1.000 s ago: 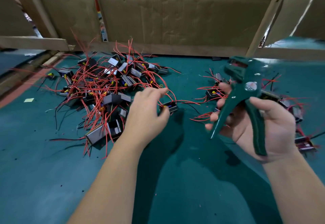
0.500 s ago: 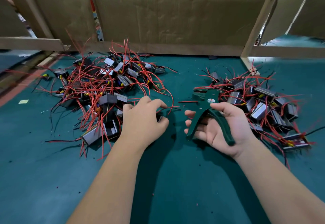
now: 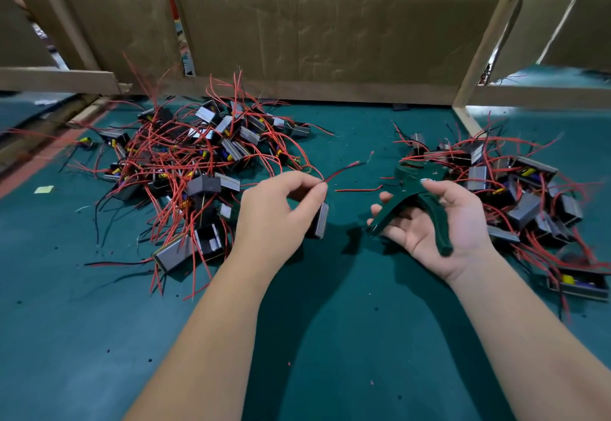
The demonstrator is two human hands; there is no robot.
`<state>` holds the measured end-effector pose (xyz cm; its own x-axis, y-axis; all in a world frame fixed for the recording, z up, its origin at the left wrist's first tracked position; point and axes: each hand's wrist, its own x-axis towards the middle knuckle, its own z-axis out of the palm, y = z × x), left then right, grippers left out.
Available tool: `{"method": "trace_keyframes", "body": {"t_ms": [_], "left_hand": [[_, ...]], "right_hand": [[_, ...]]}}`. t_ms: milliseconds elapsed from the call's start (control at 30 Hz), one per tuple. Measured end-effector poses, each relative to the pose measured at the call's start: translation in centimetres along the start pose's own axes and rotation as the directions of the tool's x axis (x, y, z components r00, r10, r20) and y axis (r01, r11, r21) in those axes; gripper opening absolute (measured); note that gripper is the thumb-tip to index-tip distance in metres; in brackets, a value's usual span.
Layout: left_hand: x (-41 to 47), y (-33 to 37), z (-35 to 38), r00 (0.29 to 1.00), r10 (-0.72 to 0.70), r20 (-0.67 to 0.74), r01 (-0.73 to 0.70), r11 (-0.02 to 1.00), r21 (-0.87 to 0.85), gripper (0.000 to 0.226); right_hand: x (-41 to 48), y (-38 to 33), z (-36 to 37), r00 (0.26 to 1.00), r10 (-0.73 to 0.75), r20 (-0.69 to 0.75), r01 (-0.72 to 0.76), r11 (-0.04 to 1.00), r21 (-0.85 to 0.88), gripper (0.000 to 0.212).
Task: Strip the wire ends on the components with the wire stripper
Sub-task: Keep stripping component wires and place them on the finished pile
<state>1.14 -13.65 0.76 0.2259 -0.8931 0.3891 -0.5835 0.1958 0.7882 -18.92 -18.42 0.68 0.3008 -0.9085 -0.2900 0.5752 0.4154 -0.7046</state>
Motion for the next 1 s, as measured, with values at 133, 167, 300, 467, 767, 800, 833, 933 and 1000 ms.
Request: {"method": "trace_keyframes", "body": {"t_ms": [133,167,300,467,767,800,833,933,1000], "left_hand": [[0.2,0.9,0.0,0.990,-0.134,0.034,0.138,0.948,-0.286,0.019],[0.3,1.0,0.0,0.986,-0.162,0.045,0.167,0.929,-0.330,0.020],[0.5,1.4,0.1,0.971,-0.229,0.076,0.238,0.867,-0.438,0.013],[0.5,1.5,0.0,0.977,-0.193,0.094,0.214,0.855,-0.473,0.011],[0.2,1.8,0.3,0.962,-0.098,0.253,0.198,0.891,-0.408,0.017],[0.1,1.9,0.4,0.957,-0.094,0.274,0.207,0.885,-0.417,0.018],[0.1,1.9,0.5,0.953,-0.098,0.286,0.221,0.872,-0.436,0.018],[-0.1,2.0,0.6,0.942,-0.114,0.317,0.273,0.809,-0.521,0.019],[-0.3,2.1,0.7,0.939,-0.100,0.329,0.277,0.788,-0.550,0.017]], "right_hand": [[-0.6,0.1,0.1,0.999,0.006,0.043,-0.004,0.998,-0.056,0.029],[-0.9,0.2,0.2,0.997,0.017,0.072,-0.012,0.997,-0.072,0.030],[-2.3,0.6,0.9,0.972,0.089,0.216,-0.059,0.988,-0.143,0.042],[-3.9,1.2,1.8,0.903,0.035,0.429,-0.027,0.999,-0.024,0.048],[-4.1,1.5,1.9,0.887,-0.018,0.461,0.064,0.994,-0.084,0.065],[-4.0,1.6,1.8,0.889,-0.016,0.457,0.066,0.993,-0.094,0.064],[-4.0,1.6,1.8,0.889,-0.013,0.457,0.068,0.992,-0.104,0.063],[-4.0,1.6,2.0,0.887,-0.011,0.462,0.073,0.990,-0.117,0.063],[-4.1,1.6,2.0,0.885,-0.016,0.465,0.076,0.991,-0.110,0.063]]}}
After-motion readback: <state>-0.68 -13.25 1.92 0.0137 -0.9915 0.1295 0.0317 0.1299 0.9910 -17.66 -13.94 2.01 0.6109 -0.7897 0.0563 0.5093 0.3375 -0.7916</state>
